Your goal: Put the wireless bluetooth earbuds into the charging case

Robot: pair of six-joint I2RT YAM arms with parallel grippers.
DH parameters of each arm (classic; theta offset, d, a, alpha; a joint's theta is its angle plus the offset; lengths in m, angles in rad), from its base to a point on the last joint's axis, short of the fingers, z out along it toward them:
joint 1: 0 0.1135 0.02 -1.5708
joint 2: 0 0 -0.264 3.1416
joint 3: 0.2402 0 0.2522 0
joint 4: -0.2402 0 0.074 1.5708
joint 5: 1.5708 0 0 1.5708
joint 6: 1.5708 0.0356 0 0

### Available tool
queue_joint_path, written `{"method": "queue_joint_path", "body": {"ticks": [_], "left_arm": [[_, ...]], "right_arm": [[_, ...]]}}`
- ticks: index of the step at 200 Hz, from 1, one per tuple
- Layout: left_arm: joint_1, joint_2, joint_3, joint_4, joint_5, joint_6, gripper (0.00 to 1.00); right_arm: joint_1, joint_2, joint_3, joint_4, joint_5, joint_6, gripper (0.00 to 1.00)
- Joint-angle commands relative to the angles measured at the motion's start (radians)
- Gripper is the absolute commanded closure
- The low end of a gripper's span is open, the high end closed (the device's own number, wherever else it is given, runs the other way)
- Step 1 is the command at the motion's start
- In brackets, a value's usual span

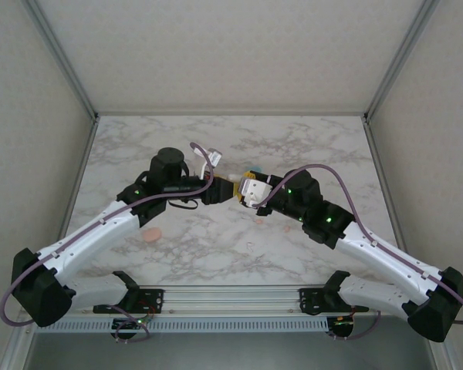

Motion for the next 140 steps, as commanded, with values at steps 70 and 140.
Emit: {"method": "queue_joint_path", "body": {"ticks": [70,140], "left_arm": [[-0.017,0.023,0.086,-0.125,0.027,0.105,0.63],[-0.017,0.033,0.113,-0.154,0.04,0.142,0.63]], "right_arm": [[0.01,0.006,0.045,-0.039,0.006,-0.059,0.6],[0.01,0.018,0.092,-0.103,0.016,-0.106,0.6]]}}
